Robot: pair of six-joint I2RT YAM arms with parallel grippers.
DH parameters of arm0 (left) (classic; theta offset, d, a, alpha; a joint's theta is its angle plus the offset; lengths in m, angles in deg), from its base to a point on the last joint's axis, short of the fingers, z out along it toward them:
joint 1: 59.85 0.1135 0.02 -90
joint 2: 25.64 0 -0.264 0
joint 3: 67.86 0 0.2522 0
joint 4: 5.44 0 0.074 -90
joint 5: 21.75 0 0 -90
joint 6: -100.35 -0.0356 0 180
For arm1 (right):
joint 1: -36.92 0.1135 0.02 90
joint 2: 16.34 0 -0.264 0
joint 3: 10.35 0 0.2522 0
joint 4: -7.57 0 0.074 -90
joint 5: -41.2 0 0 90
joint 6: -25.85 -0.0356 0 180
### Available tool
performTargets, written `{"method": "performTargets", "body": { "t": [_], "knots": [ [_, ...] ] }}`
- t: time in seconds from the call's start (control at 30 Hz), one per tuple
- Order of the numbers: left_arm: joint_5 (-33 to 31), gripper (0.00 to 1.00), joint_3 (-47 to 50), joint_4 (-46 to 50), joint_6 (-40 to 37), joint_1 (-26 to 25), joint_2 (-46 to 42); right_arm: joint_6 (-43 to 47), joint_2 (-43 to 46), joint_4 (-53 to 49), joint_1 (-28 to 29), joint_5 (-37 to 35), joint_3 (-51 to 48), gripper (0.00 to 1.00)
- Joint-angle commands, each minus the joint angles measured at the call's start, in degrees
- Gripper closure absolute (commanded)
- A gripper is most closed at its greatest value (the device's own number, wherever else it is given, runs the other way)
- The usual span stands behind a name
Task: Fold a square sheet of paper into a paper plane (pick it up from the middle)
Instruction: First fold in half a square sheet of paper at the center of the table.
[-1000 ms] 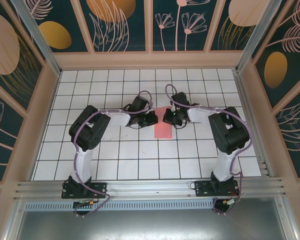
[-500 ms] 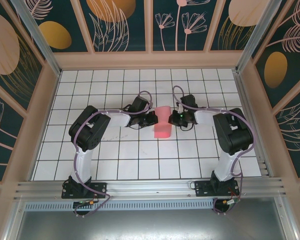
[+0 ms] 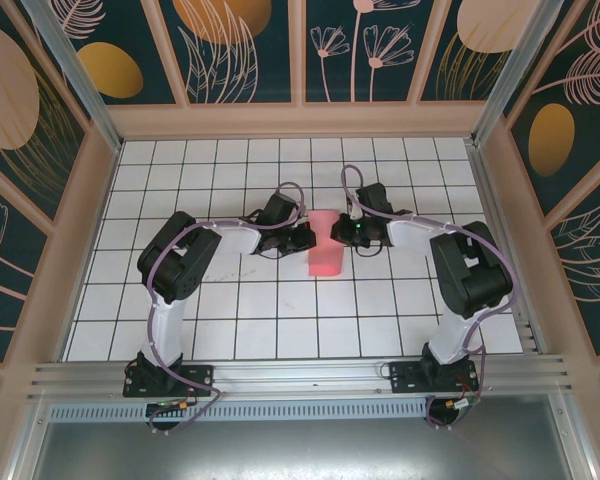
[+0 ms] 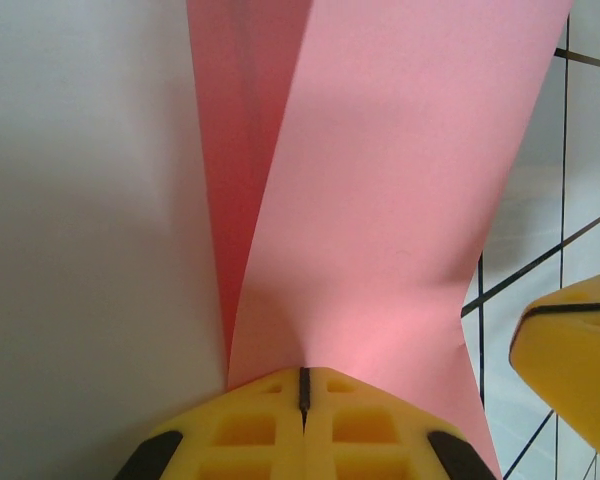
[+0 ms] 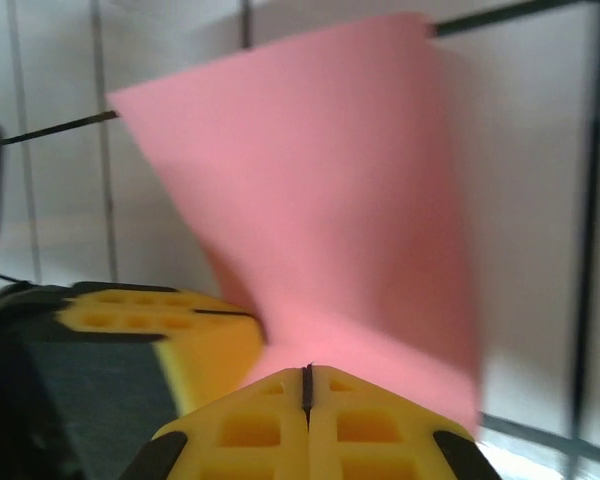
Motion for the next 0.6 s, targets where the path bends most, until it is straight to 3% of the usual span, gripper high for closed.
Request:
{"method": "performTargets", "body": {
  "t": [0.0, 0.2, 0.57],
  "knots": [
    [-13.12, 1.0, 4.52, 10.82, -1.46, -0.43, 10.22, -1.52, -3.86, 2.95, 0.31, 2.42, 1.71, 1.0],
    [-13.07, 1.0, 4.65, 10.82, -1.51, -0.4, 10.62, -1.18, -6.13, 3.97, -1.54, 2.41, 1.19, 1.0],
    [-13.15, 1.0, 5.48, 10.61, -1.94, -0.41, 10.62, 0.86, -2.65, 4.39, -10.69, 0.81, -2.07, 1.0]
  ]
}}
